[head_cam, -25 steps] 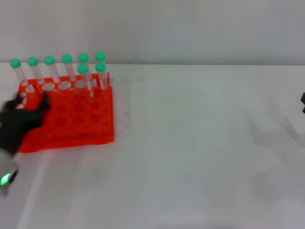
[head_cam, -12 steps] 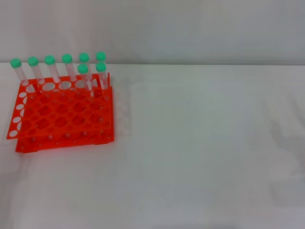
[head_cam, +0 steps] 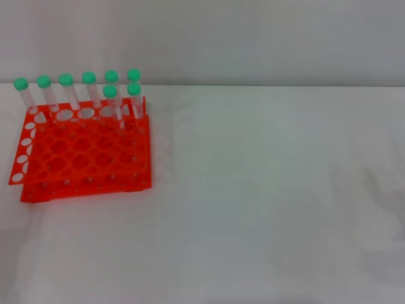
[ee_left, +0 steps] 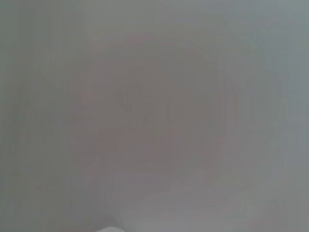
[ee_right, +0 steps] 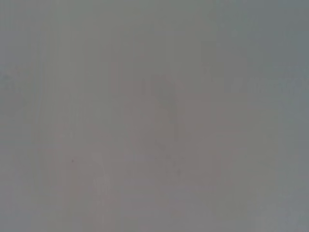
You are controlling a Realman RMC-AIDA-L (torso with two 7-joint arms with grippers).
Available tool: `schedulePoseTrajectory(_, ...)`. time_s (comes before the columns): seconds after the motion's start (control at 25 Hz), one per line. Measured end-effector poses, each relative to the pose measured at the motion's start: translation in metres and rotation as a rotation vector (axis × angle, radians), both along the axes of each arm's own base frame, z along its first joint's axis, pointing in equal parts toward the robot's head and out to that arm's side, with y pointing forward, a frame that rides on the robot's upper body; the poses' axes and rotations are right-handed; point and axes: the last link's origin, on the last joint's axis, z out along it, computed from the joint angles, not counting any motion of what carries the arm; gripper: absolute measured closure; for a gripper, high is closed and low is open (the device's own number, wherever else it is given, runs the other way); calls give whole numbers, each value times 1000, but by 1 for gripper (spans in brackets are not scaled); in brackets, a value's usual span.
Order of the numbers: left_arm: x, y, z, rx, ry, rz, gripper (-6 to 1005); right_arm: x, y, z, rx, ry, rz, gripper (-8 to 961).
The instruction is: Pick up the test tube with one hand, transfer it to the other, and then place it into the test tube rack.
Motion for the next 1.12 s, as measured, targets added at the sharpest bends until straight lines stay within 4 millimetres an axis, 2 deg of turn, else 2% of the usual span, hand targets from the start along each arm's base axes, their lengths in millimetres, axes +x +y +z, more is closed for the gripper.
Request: schedulePoseTrajectory(1.12,10,-8,-1,7,-12,-84,133,0,-14,-4,-8,51,14,76)
